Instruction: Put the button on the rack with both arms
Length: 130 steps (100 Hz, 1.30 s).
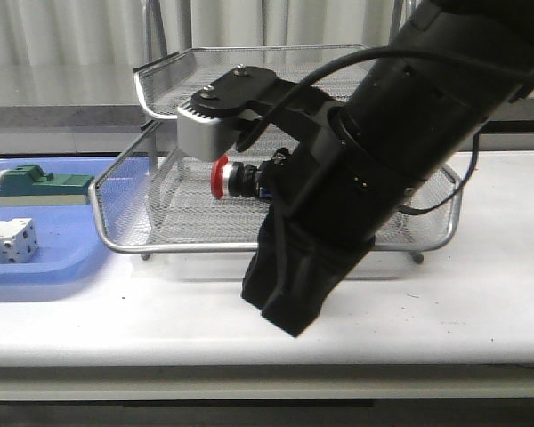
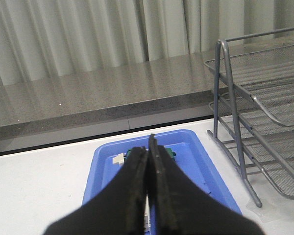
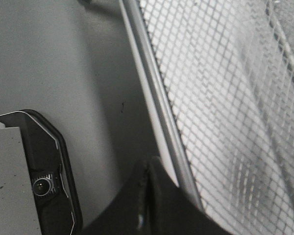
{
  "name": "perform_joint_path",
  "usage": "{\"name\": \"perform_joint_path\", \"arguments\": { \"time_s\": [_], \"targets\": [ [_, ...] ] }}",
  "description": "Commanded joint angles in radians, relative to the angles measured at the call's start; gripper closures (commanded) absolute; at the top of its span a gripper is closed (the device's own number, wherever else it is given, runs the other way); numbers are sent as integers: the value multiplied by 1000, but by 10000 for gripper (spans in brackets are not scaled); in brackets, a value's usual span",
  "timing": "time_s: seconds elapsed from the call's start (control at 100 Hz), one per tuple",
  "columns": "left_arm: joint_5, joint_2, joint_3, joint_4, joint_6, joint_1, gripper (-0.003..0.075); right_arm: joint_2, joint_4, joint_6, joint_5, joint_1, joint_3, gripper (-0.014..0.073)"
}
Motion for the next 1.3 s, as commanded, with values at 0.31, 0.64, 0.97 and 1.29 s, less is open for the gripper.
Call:
{"name": "perform_joint_path", "arguments": {
  "time_s": [0.31,0.64,0.97,1.29],
  "targets": [
    [-75,9,-28,-14,-6,2,740,97,-51,-8,11,-183,-242,664],
    [-75,9,-28,-14,-6,2,740,43,-44,106,190,-182,-266,654],
    [-75,9,-28,-14,-6,2,740,-171,-349,609,328,-252,-265,654],
    [-75,9,-28,-14,-6,2,740,-437,-625,941,456,-352,-219,654]
  ]
}}
